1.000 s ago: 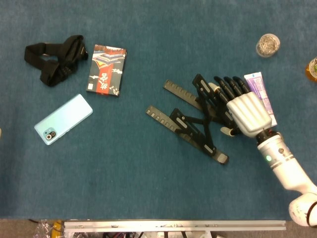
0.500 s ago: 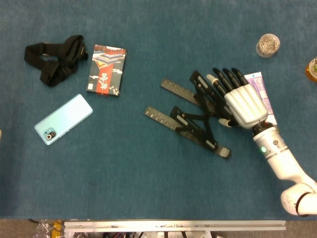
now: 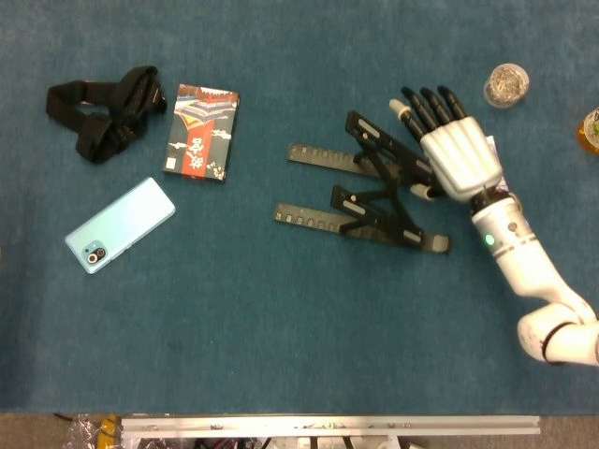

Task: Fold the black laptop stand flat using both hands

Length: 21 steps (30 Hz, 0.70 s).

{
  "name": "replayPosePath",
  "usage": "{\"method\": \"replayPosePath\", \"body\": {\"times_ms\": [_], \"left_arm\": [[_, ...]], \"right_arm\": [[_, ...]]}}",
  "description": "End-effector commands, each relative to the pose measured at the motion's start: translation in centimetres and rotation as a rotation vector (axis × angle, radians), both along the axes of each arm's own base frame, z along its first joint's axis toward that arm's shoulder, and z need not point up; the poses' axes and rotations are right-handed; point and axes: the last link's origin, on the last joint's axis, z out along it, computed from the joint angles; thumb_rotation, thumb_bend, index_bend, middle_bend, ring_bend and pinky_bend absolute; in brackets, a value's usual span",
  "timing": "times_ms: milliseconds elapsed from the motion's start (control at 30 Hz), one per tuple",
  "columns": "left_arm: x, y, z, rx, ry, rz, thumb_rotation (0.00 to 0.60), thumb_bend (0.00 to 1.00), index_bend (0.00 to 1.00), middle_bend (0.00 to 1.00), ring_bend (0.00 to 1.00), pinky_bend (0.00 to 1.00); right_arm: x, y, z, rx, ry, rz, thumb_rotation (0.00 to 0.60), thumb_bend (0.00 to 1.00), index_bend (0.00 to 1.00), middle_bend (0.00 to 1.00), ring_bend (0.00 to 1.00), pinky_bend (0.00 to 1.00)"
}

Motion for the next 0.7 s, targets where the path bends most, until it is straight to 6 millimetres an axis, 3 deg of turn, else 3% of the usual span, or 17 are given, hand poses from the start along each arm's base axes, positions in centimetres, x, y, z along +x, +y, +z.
{"method": "replayPosePath", "body": {"times_ms": [33,200,367,700], "left_arm": [[0.0,0.0,0.0,0.001,0.001,0.0,0.6,0.28,0.0,0.0,0.0,0.0],[0.0,-0.2,0.2,0.004,0.003,0.002,0.6,0.28,0.0,0.0,0.0,0.0],[0.0,-0.2,0.2,0.001,0.003,0.003,0.6,0.28,0.0,0.0,0.0,0.0],[0.4,-0.1,0.0,-0.004,0.002,-0.009,0.6,0.28,0.0,0.0,0.0,0.0]], "right_arm": [[0.3,-0.8,0.0,-0.003,-0.009,-0.015,0.535,0.01,0.0,0.0,0.0,0.07],[0.4,-0.5,0.7,0.042,-0.039,-0.023,0.537,0.02,0.0,0.0,0.0,0.07],[0.9,1.1,2.6,0.093,-0.087,-0.01,0.537,0.02,0.0,0.0,0.0,0.07],[4.3,4.2,7.0,0.181,-0.263,0.053,0.536,0.02,0.0,0.0,0.0,0.07]]}}
